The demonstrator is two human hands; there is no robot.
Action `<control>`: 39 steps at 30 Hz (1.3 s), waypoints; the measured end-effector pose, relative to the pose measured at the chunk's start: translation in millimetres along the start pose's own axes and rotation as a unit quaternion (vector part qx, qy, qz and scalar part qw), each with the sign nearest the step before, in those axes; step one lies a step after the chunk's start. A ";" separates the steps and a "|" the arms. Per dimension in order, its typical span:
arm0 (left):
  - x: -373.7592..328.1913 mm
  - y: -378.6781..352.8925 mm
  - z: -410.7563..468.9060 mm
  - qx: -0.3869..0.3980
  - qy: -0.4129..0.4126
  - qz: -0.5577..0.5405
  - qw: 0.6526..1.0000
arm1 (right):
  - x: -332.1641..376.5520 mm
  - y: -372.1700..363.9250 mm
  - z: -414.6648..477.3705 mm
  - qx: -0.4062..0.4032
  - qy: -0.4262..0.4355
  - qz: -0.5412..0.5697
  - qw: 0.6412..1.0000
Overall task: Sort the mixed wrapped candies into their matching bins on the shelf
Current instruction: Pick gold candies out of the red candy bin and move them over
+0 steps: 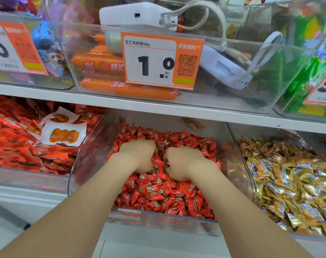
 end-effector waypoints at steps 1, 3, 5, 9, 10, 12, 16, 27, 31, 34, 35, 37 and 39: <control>0.2 1.3 -2.6 0.014 -0.007 -0.012 1.000 | 1.4 1.2 -0.7 0.002 0.009 0.005 1.000; 4.8 2.9 -10.1 0.047 -0.018 -0.048 0.998 | 2.5 3.2 -3.5 0.009 0.037 0.041 0.998; 10.1 6.8 -19.2 0.072 -0.023 -0.088 0.993 | 3.6 4.8 -7.3 0.011 0.066 0.091 0.994; 17.8 27.6 -41.8 0.066 -0.032 -0.174 0.982 | 6.2 16.7 -17.7 -0.017 0.093 0.199 0.975; 20.8 32.7 -48.1 0.056 -0.031 -0.181 0.981 | 4.3 21.5 -21.7 -0.021 0.088 0.223 0.971; 25.9 40.1 -60.2 0.032 -0.033 -0.173 0.984 | -0.8 28.6 -31.6 -0.017 0.081 0.233 0.969; 24.9 39.8 -79.4 0.002 -0.039 -0.139 0.989 | -10.6 28.0 -50.6 0.011 0.068 0.165 0.984; 18.3 38.0 -81.6 -0.037 -0.048 -0.155 0.986 | -24.1 30.3 -51.4 -0.132 -0.070 0.147 0.978; 1.5 25.2 -73.2 0.004 -0.034 -0.086 0.996 | -17.9 35.6 -34.0 -0.154 -0.113 0.121 0.974; -1.4 19.0 -68.6 0.043 -0.012 -0.065 0.997 | -11.5 30.6 -8.4 -0.194 -0.112 0.059 0.973; -0.1 18.8 -66.9 0.051 -0.013 -0.080 0.995 | -7.5 27.9 -0.1 -0.201 -0.092 0.054 0.974; 3.5 22.1 -63.3 0.035 -0.018 -0.121 0.992 | 2.4 23.0 12.6 -0.180 -0.041 0.060 0.981; 6.9 31.2 -58.1 -0.029 -0.013 -0.148 0.988 | 9.3 19.1 20.1 -0.151 -0.006 0.062 0.987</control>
Point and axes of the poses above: each hand's wrist, its own z-axis towards the middle knuckle, its own y-axis out of the back of the hand, x = y × z, the point moved 5 cm from there along z, towards the middle knuckle, and after that the axes turned 14 degrees about -z, right-handed, at the moved point
